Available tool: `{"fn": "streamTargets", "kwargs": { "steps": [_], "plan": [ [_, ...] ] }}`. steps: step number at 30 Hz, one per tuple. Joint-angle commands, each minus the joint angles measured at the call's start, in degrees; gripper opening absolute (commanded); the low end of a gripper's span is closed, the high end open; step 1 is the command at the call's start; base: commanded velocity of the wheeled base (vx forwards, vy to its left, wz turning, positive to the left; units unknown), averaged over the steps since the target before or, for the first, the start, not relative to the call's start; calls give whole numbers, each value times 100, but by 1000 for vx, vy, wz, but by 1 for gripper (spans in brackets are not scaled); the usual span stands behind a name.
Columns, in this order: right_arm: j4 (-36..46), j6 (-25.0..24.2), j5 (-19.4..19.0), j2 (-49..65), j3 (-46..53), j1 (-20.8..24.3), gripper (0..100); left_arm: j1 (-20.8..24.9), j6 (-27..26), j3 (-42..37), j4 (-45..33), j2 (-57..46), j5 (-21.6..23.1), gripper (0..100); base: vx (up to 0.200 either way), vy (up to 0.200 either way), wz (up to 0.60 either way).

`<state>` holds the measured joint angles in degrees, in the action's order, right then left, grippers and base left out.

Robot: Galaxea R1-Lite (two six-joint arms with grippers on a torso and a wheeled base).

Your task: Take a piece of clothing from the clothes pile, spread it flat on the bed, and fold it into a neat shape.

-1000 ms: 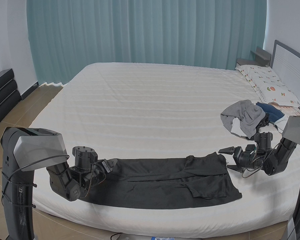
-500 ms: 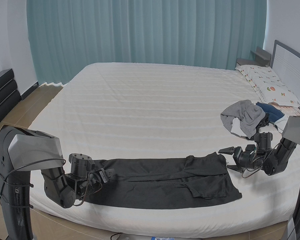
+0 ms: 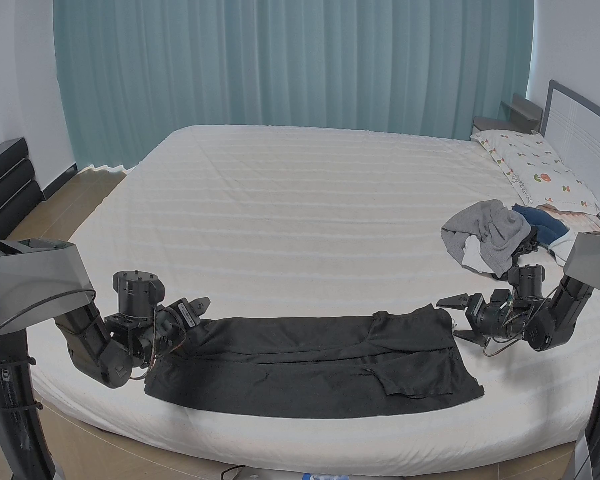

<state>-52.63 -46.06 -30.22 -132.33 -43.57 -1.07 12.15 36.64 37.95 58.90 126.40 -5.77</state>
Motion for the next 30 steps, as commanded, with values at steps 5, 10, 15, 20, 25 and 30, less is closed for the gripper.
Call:
{"fn": "streamTargets", "kwargs": {
  "steps": [5,10,15,20,25,30],
  "plan": [
    [-2,18,7,-21,6,37,100,-345,-8,986,-670,754,49,100,0,0,0],
    [-2,18,16,-39,6,37,100,-345,-17,1074,-863,983,58,100,0,0,0],
    [-2,18,16,-39,6,37,100,-407,-122,1074,-828,1035,40,100,0,0,0],
    [-2,18,16,-39,6,37,100,-512,-175,1188,-837,1071,32,100,0,0,0],
    [-2,18,25,-39,6,46,100,-530,-184,1180,-846,1158,32,100,0,0,0],
    [-11,27,25,-39,50,46,100,-530,-202,1180,-837,1246,49,0,0,0,0]
  ]
}}
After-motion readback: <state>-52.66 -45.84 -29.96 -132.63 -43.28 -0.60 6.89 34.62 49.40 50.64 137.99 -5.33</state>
